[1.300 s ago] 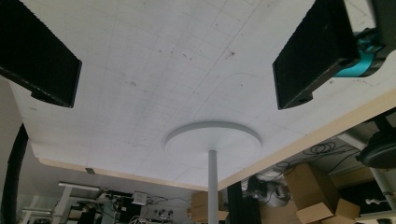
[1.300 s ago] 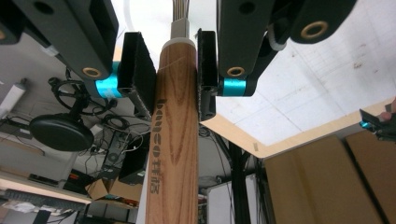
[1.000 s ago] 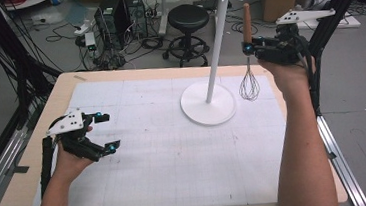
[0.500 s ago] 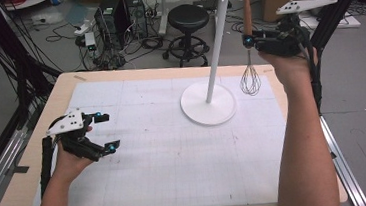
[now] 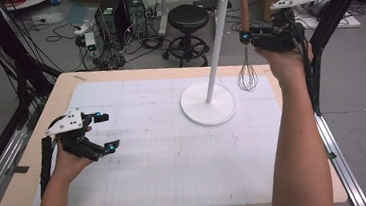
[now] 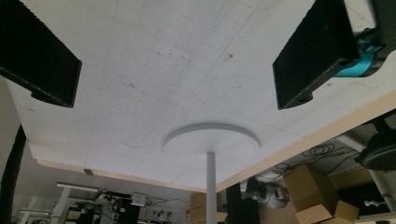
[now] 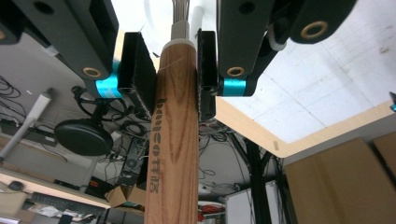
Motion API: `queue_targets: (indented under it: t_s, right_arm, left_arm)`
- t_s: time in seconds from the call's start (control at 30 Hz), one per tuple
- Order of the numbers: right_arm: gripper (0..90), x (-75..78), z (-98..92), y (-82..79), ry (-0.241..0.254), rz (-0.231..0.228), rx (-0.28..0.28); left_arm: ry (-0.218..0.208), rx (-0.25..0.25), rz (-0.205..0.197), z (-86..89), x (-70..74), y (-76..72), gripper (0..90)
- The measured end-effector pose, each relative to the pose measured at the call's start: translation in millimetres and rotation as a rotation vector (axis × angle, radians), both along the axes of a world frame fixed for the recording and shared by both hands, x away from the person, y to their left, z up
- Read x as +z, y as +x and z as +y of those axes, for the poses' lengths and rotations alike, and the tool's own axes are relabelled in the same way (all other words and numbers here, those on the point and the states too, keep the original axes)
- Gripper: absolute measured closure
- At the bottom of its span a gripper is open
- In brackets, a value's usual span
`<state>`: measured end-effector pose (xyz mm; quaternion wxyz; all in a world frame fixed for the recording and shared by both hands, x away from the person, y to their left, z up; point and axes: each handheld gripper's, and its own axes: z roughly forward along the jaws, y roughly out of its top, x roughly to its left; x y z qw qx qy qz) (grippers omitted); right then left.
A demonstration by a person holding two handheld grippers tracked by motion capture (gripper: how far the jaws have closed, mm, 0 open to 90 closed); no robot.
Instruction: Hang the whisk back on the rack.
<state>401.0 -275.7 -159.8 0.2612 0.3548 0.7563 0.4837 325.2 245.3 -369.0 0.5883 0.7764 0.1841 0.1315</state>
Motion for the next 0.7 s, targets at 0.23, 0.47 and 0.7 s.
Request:
queue_targets:
  t_s: [0.23,0.47,0.7]
  right_arm:
    - [70.2,0.2,-4.6,7.0,0.021,0.012,-0.04]
    - [70.2,-2.5,-13.3,11.7,0.038,0.033,-0.084]
    - [70.1,-1.5,-9.1,13.4,0.034,0.033,-0.079]
  left_arm:
    - [0.001,0.001,0.003,0.2,-0.6,0.7,1.7]
    - [0.005,0.002,0.005,0.1,-1.4,1.1,1.7]
    - [0.007,-0.001,0.006,-0.6,-1.9,1.2,1.7]
